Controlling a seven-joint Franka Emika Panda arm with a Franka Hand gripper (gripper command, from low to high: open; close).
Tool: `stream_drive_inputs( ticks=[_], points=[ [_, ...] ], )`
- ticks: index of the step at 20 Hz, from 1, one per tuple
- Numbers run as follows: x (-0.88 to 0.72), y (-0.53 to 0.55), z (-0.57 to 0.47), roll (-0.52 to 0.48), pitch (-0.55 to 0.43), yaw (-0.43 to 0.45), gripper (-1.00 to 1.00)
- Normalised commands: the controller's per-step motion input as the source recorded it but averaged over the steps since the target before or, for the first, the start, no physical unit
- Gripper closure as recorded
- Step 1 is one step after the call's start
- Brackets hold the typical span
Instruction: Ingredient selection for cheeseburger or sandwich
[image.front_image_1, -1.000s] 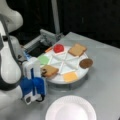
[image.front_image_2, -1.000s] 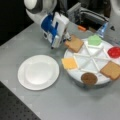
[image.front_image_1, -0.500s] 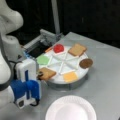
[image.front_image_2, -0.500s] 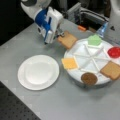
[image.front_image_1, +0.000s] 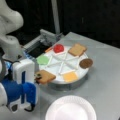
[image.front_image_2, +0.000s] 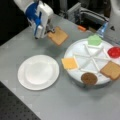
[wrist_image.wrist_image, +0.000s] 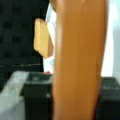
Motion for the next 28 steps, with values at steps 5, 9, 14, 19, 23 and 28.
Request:
stream_drive_inputs(
  ticks=[5,9,14,19,23,28],
  points=[
    [0.36,-0.29,0.13,-0.240,0.196,0.216,1.00],
    [0.33,-0.11,0.01,-0.300,0.199,0.261,1.00],
    [0.35,-0.05,0.01,-0.375,0.193,0.233,1.00],
    [0.37,-0.09,0.02,-0.360,0.175,0.208,1.00],
    [0.38,-0.09,0.01,-0.306,0.182,0.126,1.00],
    [0.40,0.02,-0.06,-0.256,0.144,0.049,1.00]
  ],
)
